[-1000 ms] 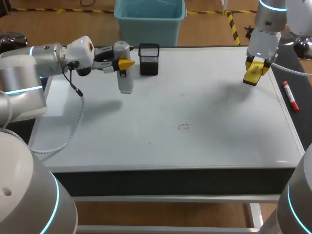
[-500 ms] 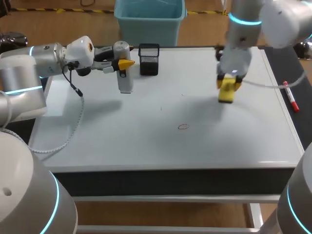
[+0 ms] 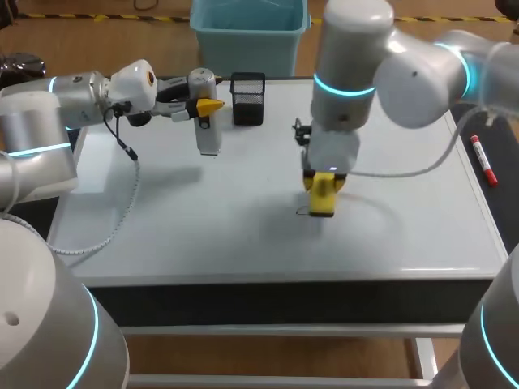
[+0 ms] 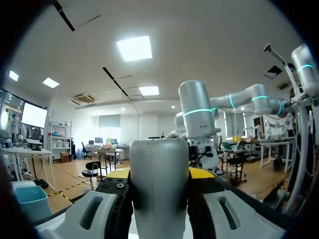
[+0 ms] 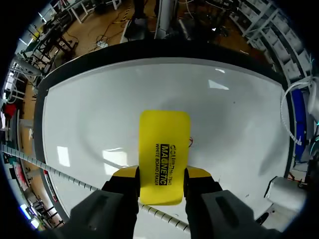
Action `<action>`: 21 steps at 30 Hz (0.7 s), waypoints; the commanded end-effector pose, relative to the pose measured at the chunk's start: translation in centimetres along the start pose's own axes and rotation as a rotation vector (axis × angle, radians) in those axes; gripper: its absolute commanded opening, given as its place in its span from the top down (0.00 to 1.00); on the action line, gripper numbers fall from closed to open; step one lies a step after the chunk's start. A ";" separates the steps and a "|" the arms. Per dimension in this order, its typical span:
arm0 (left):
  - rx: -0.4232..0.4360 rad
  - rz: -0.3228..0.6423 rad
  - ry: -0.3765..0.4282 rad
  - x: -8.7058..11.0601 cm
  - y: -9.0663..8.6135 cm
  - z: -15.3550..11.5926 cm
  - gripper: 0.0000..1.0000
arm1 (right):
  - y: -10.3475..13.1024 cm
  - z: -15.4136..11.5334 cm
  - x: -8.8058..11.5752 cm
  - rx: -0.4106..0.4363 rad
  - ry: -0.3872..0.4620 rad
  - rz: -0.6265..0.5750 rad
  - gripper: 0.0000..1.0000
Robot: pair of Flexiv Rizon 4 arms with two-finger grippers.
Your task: Pick up the inspection probe, press it on each red-marked spot on the whiteboard one by one, put down the probe, pick up the eraser, and wipe off all the red marks.
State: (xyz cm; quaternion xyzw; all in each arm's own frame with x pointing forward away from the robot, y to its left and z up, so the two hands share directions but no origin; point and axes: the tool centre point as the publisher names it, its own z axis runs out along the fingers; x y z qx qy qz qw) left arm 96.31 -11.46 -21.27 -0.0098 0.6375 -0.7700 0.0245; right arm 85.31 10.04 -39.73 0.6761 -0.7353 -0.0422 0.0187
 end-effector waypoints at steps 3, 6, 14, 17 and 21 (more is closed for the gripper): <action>0.001 0.000 0.001 -0.1 -0.1 0.0 1.00 | 0.0 1.1 -2.4 0.019 0.015 -0.029 1.00; 0.001 0.000 0.001 -0.1 -0.1 0.0 1.00 | -0.3 1.5 -2.9 0.019 0.027 -0.061 1.00; 0.001 0.000 0.001 -0.1 -0.1 0.0 1.00 | -0.6 2.6 -4.3 0.004 0.030 -0.073 1.00; 0.001 0.000 0.001 -0.1 -0.1 0.0 1.00 | -0.5 3.0 -4.6 0.003 0.028 -0.077 1.00; 0.001 0.000 0.001 -0.1 -0.1 0.0 1.00 | -0.4 3.5 -4.7 0.010 0.022 -0.092 1.00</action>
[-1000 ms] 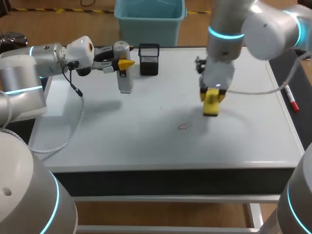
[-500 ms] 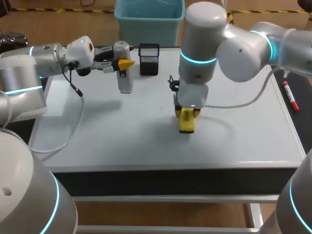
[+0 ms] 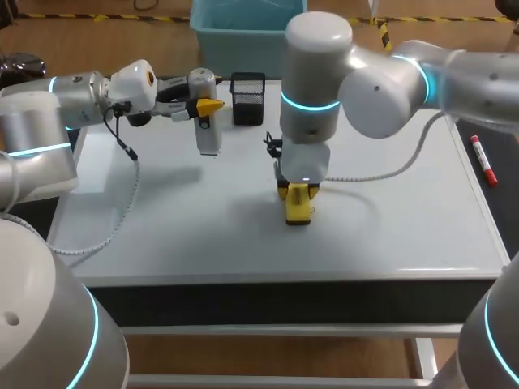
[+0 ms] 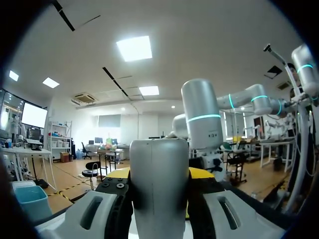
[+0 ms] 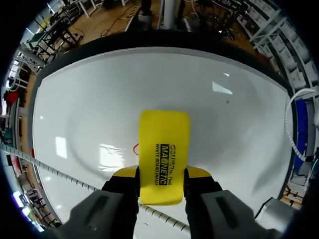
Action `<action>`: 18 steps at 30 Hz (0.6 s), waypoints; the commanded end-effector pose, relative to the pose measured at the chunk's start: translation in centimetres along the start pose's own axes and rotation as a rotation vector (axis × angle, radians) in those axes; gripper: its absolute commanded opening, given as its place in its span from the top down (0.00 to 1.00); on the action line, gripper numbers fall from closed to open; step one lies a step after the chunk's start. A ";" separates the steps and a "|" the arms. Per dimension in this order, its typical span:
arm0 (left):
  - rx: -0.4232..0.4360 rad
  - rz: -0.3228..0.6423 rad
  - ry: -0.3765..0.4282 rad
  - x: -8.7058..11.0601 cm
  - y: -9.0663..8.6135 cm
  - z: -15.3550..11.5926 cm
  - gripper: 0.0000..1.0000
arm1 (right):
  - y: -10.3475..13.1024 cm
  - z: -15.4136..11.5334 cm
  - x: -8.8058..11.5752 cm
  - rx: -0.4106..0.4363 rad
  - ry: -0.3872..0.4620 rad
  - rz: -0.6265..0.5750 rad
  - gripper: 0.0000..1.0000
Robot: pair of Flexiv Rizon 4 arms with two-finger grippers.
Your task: Pick up the inspection probe, press it on each red-marked spot on the whiteboard one by one, put down the probe, pick up the eraser, and wipe off all the red marks.
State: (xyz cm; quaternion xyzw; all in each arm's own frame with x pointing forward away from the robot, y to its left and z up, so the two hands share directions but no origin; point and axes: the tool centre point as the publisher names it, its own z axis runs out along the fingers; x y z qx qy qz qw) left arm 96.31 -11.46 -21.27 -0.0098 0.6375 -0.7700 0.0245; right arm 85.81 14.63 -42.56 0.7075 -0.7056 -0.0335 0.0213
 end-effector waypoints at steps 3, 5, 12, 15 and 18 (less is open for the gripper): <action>0.001 0.000 0.001 -0.1 -0.1 0.0 1.00 | 0.0 0.9 0.0 0.008 0.004 -0.010 1.00; 0.001 0.000 0.001 -0.1 -0.1 0.0 1.00 | 0.0 1.0 0.4 0.015 0.003 -0.009 1.00; 0.001 0.000 0.001 -0.1 -0.1 0.0 1.00 | 0.1 1.7 2.7 0.015 0.011 0.024 1.00; 0.001 0.000 0.001 -0.1 -0.1 0.0 1.00 | 0.2 1.6 3.8 0.019 0.010 0.041 1.00; 0.001 0.000 0.001 -0.1 -0.1 0.0 1.00 | 0.2 1.6 5.0 0.028 0.017 0.055 1.00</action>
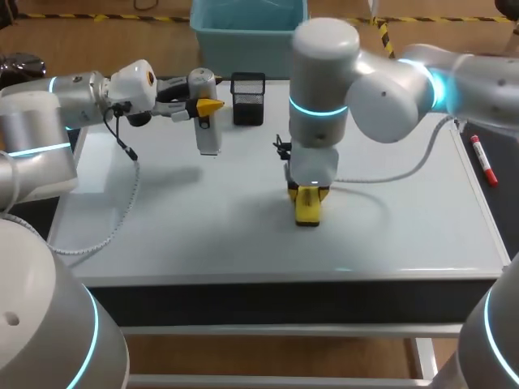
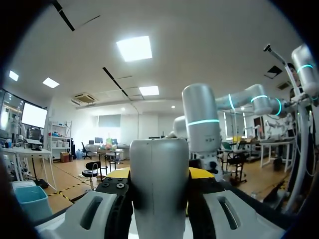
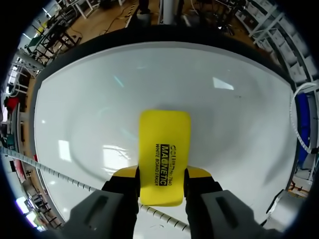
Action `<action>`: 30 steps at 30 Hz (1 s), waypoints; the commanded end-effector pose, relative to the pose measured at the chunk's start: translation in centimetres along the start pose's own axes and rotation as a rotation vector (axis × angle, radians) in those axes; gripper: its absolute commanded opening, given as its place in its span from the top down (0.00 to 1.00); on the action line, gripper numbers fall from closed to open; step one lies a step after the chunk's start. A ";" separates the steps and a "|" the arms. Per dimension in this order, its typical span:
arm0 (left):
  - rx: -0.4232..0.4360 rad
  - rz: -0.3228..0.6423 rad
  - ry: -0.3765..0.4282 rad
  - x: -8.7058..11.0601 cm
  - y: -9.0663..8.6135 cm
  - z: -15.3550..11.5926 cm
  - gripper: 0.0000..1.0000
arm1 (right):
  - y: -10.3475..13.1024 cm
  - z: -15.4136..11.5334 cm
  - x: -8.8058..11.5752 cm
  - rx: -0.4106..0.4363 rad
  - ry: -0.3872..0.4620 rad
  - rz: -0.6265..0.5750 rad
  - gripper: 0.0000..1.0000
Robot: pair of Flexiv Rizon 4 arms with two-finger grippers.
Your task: Pick up the inspection probe, press it on each red-marked spot on the whiteboard one by one, put down the probe, pick up the eraser, and wipe off all the red marks.
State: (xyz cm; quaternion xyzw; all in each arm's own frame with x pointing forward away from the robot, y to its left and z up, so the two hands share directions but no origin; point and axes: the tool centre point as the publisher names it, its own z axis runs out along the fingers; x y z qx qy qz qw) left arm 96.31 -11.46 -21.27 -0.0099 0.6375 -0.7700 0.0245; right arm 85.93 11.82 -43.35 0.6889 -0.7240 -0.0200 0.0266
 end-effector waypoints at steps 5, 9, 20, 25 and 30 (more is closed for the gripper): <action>0.001 0.000 0.001 -0.1 -0.1 0.0 1.00 | -0.1 0.7 4.2 0.026 0.005 0.033 1.00; 0.001 0.000 0.001 -0.1 -0.1 0.0 1.00 | -0.5 0.2 5.4 0.038 0.016 0.048 1.00; 0.001 0.000 0.001 -0.1 -0.1 0.0 1.00 | -0.3 -4.9 5.5 0.029 0.047 0.028 1.00; 0.001 0.000 0.001 -0.1 -0.1 0.0 1.00 | 1.1 -5.4 3.5 0.003 0.020 -0.023 1.00; 0.001 0.000 0.001 -0.1 -0.1 0.0 1.00 | 2.5 -4.2 0.8 -0.001 -0.021 -0.053 1.00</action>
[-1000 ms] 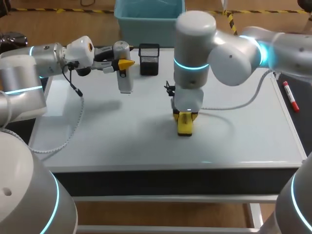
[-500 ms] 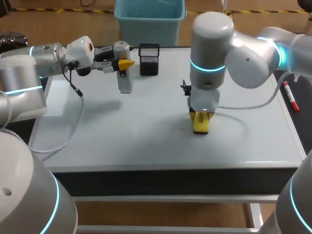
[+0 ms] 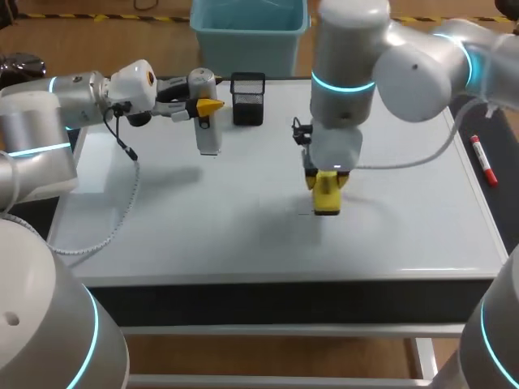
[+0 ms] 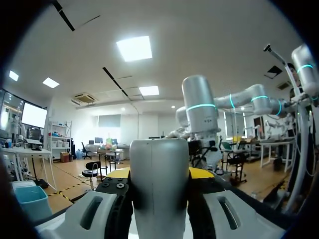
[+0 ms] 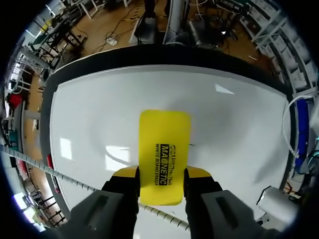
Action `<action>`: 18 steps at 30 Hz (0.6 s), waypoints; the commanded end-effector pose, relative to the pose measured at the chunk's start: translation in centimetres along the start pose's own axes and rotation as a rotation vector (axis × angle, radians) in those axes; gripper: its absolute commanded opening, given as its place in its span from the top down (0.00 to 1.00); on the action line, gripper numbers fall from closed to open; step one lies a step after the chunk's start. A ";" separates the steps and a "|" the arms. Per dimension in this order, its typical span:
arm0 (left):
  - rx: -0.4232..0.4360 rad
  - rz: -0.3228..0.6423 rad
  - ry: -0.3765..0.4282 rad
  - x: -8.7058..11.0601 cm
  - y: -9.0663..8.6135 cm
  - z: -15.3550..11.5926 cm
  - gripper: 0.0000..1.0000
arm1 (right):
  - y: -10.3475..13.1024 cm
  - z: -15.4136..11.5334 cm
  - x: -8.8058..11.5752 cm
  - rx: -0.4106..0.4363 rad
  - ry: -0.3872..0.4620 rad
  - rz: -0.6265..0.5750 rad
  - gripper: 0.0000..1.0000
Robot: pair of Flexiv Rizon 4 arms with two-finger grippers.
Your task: Pick up the inspection probe, press it on each red-marked spot on the whiteboard one by one, put down the probe, pick up the eraser, and wipe off all the red marks.
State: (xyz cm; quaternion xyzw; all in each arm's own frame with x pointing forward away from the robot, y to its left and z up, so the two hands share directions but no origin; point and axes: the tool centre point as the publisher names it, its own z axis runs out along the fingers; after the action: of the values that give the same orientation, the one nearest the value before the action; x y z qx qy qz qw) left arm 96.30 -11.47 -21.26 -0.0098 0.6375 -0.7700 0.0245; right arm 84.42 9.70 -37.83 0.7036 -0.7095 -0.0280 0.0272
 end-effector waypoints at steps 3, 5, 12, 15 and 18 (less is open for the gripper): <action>0.001 0.000 0.001 -0.1 -0.1 0.0 1.00 | 1.8 1.9 -3.3 0.022 -0.046 -0.046 1.00; 0.001 0.000 0.001 -0.1 -0.1 0.0 1.00 | 2.3 2.5 -4.2 0.029 -0.046 -0.071 1.00; 0.001 0.000 0.001 -0.1 -0.1 0.0 1.00 | 2.7 4.1 -5.7 -0.014 -0.027 -0.113 1.00; 0.001 0.000 0.001 -0.1 -0.1 0.0 1.00 | 2.7 4.8 -5.9 -0.031 -0.023 -0.133 1.00; 0.001 0.000 0.001 -0.1 -0.1 0.0 1.00 | 2.7 5.1 -5.9 -0.034 -0.025 -0.144 1.00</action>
State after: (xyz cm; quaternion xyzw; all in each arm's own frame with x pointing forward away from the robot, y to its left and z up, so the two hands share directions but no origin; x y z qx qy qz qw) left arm 96.31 -11.46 -21.27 -0.0098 0.6375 -0.7700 0.0245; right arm 80.84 15.21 -42.24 0.7504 -0.6587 -0.0496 0.0227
